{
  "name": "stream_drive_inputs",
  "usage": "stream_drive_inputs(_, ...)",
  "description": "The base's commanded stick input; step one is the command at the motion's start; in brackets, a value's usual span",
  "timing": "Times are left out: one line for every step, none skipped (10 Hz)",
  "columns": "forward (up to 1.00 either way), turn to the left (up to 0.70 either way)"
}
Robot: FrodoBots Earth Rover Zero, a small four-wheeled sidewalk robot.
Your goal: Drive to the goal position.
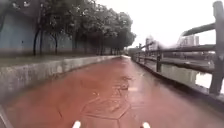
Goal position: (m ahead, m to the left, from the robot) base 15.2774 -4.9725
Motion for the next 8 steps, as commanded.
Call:
stream_drive_inputs(0.50,0.00)
stream_drive_inputs(0.50,0.00)
stream_drive_inputs(0.50,0.00)
stream_drive_inputs(0.50,0.00)
stream_drive_inputs(0.50,0.00)
stream_drive_inputs(0.50,0.00)
stream_drive_inputs(0.50,0.00)
stream_drive_inputs(0.50,0.00)
